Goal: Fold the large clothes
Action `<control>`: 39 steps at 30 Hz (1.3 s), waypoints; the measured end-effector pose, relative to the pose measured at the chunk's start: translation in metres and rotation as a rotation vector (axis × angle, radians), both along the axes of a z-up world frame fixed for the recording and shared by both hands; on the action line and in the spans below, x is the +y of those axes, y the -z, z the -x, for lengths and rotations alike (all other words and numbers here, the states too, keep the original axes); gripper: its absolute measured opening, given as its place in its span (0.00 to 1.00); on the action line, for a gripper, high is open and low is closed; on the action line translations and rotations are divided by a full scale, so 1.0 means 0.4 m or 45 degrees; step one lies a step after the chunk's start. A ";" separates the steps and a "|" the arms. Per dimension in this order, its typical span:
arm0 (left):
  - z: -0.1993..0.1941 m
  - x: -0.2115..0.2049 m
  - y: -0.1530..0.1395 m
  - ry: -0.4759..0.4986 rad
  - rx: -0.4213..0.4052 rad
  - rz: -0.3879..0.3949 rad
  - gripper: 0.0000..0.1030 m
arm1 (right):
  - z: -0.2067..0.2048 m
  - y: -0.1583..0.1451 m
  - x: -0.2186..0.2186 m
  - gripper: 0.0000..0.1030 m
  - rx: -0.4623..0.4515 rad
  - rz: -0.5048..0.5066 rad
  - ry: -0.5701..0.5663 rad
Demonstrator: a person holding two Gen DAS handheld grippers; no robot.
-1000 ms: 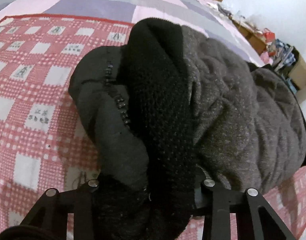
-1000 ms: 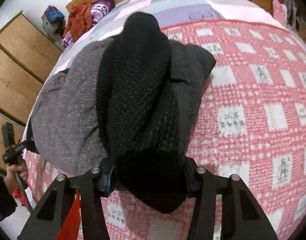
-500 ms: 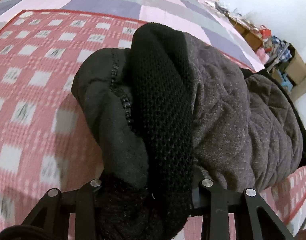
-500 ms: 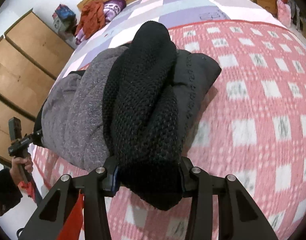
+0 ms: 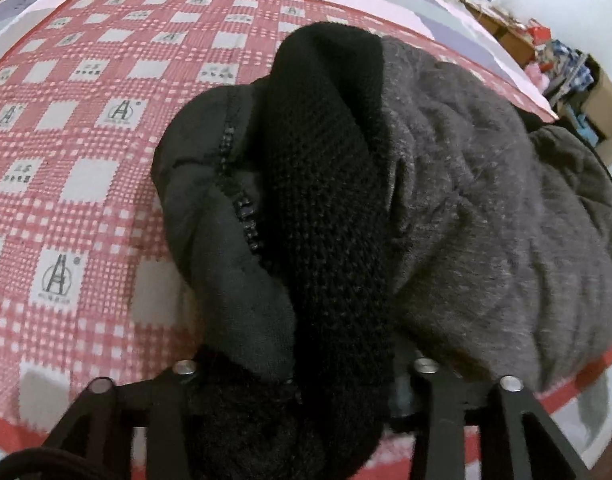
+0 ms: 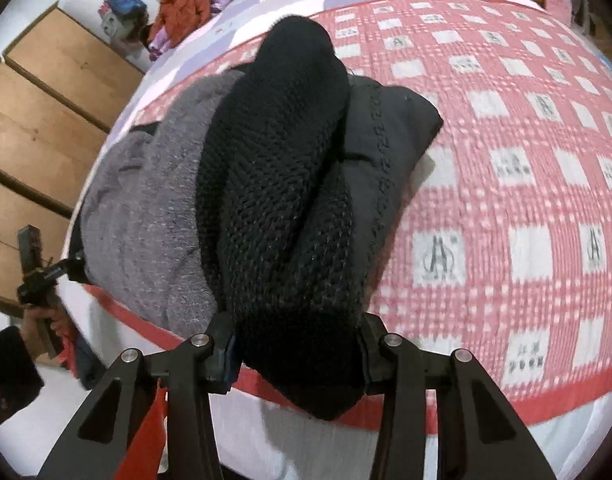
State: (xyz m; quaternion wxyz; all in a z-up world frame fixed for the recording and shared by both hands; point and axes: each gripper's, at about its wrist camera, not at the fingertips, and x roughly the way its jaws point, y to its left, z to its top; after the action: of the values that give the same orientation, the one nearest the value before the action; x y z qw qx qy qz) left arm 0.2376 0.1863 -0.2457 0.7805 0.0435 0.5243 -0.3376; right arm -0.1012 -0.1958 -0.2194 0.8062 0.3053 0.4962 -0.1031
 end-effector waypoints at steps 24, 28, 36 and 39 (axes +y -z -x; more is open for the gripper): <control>0.381 -0.044 -0.435 -0.216 -0.348 -0.148 0.90 | 0.107 -0.335 0.224 0.75 0.098 0.599 -0.015; 0.465 -0.087 -0.485 -0.225 -0.279 -0.133 0.90 | 0.103 -0.412 0.309 0.76 0.078 0.566 -0.009; 0.574 -0.128 -0.543 -0.196 -0.267 -0.245 0.94 | 0.088 -0.498 0.458 0.76 0.086 0.489 -0.019; 0.569 -0.115 -0.565 -0.211 -0.255 -0.252 0.94 | 0.086 -0.524 0.500 0.76 0.082 0.486 -0.046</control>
State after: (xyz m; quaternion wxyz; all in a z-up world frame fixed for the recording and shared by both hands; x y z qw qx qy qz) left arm 0.0099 0.1402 -0.0195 0.8459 0.1100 0.4765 -0.2127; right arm -0.1357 0.0040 -0.0100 0.8349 0.1345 0.4986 -0.1904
